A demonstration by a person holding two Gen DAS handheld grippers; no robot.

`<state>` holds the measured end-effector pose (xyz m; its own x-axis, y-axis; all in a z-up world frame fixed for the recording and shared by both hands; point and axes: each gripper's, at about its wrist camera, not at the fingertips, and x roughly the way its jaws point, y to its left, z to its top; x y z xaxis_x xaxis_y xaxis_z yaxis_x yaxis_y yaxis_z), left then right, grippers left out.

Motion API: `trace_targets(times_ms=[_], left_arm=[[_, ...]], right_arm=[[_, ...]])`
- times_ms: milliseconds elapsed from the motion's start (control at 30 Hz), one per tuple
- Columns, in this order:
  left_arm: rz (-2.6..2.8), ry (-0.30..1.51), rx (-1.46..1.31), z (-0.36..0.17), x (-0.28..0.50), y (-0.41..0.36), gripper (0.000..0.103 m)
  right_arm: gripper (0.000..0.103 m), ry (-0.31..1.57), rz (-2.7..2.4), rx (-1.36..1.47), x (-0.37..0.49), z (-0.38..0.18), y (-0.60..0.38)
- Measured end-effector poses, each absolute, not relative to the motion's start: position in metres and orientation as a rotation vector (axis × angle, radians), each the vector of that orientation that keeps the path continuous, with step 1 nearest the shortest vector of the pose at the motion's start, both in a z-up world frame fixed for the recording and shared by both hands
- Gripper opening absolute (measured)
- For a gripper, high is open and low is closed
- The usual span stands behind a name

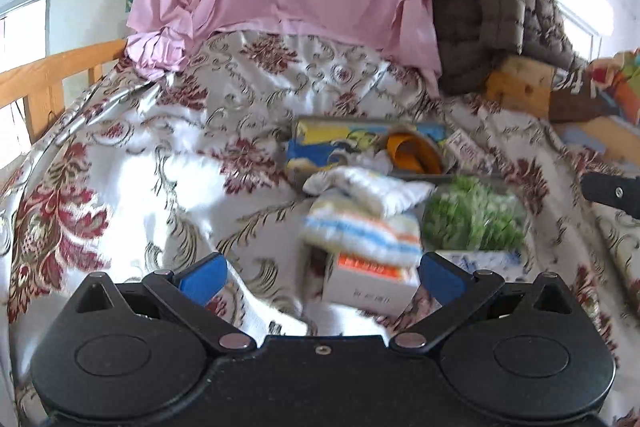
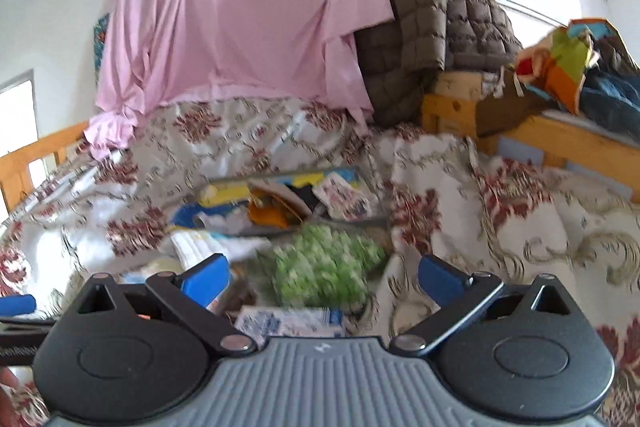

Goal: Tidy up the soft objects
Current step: 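Move both grippers back toward the remaining items, then reach the left gripper to the striped towel while the right gripper reaches the white muslin cloth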

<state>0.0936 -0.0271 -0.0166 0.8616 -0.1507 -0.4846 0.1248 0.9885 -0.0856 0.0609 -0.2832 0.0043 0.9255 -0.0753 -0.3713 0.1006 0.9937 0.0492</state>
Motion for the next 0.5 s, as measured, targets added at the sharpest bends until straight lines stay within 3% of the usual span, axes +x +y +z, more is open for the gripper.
trace_targets(times_ms=[500], left_arm=[[-0.123, 0.571, -0.029, -0.037, 0.099, -0.027, 0.102]], right_arm=[[0.103, 0.489, -0.049, 0.070, 0.078, -0.030, -0.278]])
